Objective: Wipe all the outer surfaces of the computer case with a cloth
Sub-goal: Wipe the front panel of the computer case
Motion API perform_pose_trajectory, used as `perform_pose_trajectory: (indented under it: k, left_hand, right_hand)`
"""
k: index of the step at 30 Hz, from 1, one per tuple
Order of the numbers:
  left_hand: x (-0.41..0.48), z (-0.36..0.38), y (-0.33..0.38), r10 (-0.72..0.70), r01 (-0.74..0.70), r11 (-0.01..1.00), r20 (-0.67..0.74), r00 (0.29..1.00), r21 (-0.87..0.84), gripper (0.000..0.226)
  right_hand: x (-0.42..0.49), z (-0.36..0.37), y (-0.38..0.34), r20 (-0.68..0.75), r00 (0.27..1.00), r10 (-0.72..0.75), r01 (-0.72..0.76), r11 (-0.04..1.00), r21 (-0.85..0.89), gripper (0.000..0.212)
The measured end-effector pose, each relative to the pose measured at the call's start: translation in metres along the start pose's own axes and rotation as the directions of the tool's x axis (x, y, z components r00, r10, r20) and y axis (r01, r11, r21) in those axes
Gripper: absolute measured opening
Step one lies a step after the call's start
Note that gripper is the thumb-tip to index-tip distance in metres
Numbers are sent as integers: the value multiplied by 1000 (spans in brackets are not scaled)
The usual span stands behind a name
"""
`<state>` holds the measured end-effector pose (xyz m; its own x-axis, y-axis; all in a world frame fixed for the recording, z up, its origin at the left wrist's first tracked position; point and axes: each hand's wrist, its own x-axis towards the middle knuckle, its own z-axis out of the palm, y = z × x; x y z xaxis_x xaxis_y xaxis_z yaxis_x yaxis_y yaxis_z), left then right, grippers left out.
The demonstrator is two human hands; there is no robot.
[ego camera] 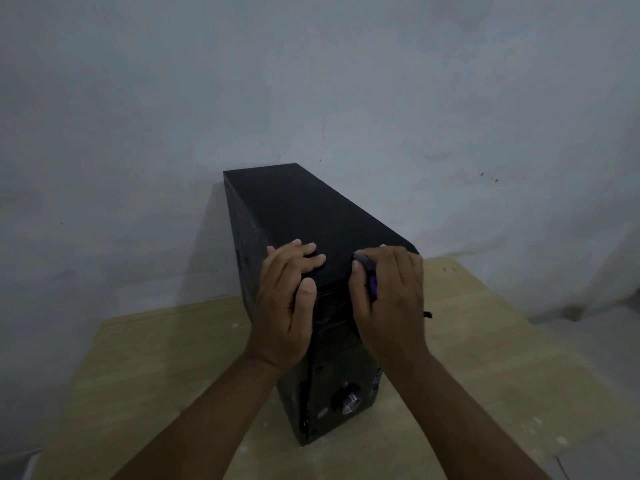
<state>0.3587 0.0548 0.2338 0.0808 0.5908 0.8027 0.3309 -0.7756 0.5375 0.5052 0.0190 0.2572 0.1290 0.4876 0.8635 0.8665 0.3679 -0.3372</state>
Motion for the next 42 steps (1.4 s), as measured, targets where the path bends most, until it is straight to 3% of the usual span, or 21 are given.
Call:
perform_pose_trajectory:
  k: [17,22,25,29,30,34,35,40,42]
  left_hand:
    - [1,-2,1,-2,2,1000,23,1000,1,48]
    - [0,-2,1,-1,1,1000,17,1000,-5,42]
    - [0,-2,0,-11,11,1000,19,1000,-10,41]
    - [0,-2,-1,13,-13,1000,12,1000,-8,38]
    - [-1,-2,0,16,-16,1000,7,1000,-9,38]
    - [-1,-1,0,-1,1,1000,4,1000,-16,38]
    - [-1,-1,0,-3,3,1000,10,1000,-16,37]
    - [-1,-3,-2,10,-10,1000,30,999,-4,36]
    - [-1,-3,-1,12,-12,1000,21,1000,-5,37]
  right_hand:
    - [6,-4,3,14,1000,-9,8,999,48,20]
    - [11,-1,-6,-69,989,133,-131,991,39,6]
    - [1,2,-7,1,998,55,-55,997,59,17]
    - [-10,-9,16,82,984,-161,152,983,107,30]
    - [-8,-10,21,59,987,-147,140,985,105,29]
    - [-8,8,-5,-137,976,171,-153,980,129,26]
    - [-15,15,-14,-142,975,172,-156,980,122,28]
    - [-35,13,1,7,989,-146,144,984,105,34]
    - [-25,5,15,20,989,-147,144,984,101,32]
